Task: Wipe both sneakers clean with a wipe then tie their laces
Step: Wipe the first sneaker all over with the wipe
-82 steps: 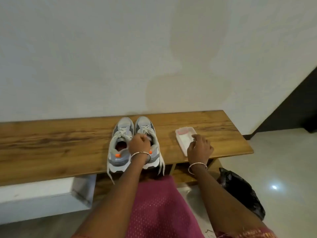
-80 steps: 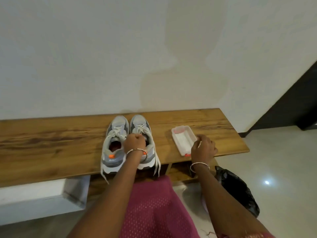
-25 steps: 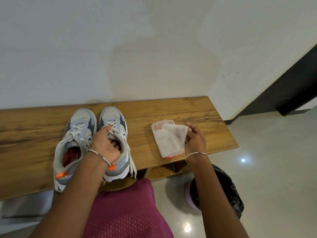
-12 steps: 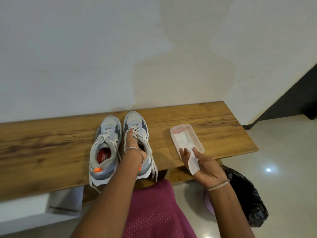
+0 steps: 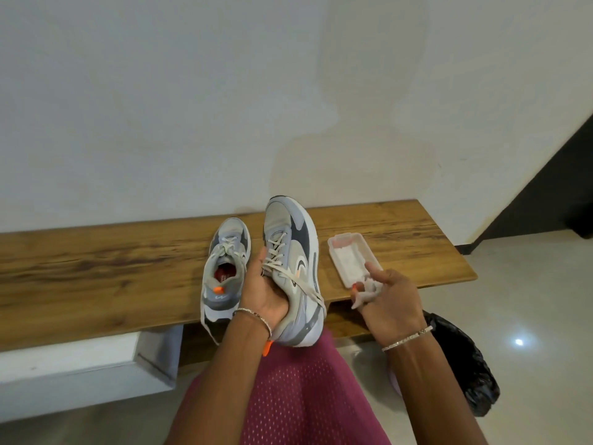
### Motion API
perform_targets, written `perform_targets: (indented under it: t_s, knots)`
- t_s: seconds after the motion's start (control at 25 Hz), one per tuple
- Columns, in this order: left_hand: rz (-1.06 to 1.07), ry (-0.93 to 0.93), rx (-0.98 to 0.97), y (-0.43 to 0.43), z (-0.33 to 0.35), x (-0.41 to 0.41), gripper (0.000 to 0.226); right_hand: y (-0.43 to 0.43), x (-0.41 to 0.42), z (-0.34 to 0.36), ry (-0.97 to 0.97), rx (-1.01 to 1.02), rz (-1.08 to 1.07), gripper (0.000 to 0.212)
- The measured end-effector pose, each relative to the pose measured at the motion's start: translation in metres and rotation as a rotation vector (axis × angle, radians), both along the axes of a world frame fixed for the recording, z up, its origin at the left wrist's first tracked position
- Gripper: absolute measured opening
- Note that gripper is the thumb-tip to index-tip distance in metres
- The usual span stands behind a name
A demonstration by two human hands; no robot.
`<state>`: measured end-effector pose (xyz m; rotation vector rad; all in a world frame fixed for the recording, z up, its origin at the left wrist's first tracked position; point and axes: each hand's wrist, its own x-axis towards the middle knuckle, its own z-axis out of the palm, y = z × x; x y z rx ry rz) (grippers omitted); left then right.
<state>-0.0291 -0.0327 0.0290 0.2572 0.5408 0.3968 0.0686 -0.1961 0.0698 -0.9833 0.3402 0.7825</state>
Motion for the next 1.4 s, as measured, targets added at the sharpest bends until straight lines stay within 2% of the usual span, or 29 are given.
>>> perform_targets:
  t_s: [0.08, 0.2, 0.28, 0.4, 0.52, 0.68, 0.8, 0.92, 1.0, 1.16, 1.28, 1.4]
  knots:
    - [-0.009, -0.010, 0.047, -0.020, 0.021, -0.024, 0.043, -0.001, -0.016, 0.019, -0.089, 0.071, 0.018, 0.048]
    - [-0.022, 0.001, 0.098, -0.043, 0.046, -0.055, 0.034, -0.003, -0.045, 0.041, -0.425, 0.064, 0.035, 0.035]
    - [-0.013, 0.005, 0.118, -0.056, 0.061, -0.073, 0.032, -0.007, -0.066, 0.048, -0.742, -0.052, -0.001, 0.028]
    - [-0.025, -0.008, 0.133, -0.073, 0.081, -0.093, 0.026, -0.016, -0.088, 0.058, -1.206, -0.348, -0.141, 0.024]
    - [-0.035, -0.036, 0.154, -0.086, 0.094, -0.110, 0.029, -0.023, -0.099, 0.068, -1.582, -0.563, -0.195, 0.017]
    - [-0.036, -0.090, 0.193, -0.097, 0.103, -0.129, 0.030, -0.030, -0.113, 0.068, -1.997, -0.629, -0.267, 0.026]
    - [-0.027, -0.120, 0.190, -0.103, 0.104, -0.141, 0.035, -0.044, -0.138, 0.048, -2.271, -0.697, -0.168, 0.034]
    - [0.005, -0.114, 0.191, -0.105, 0.099, -0.152, 0.035, -0.069, -0.153, 0.023, -2.395, -0.683, 0.015, 0.049]
    - [0.005, -0.109, 0.175, -0.107, 0.098, -0.155, 0.036, -0.074, -0.148, 0.023, -2.436, -0.640, 0.064, 0.050]
    - [-0.020, -0.129, 0.169, -0.113, 0.100, -0.156, 0.036, -0.058, -0.129, 0.053, -2.422, -0.623, -0.076, 0.031]
    - [-0.004, -0.101, 0.196, -0.111, 0.099, -0.155, 0.031, -0.048, -0.120, 0.070, -2.395, -0.623, -0.161, 0.030]
    - [-0.014, -0.118, 0.185, -0.104, 0.099, -0.158, 0.037, -0.059, -0.133, 0.049, -2.425, -0.616, -0.112, 0.032]
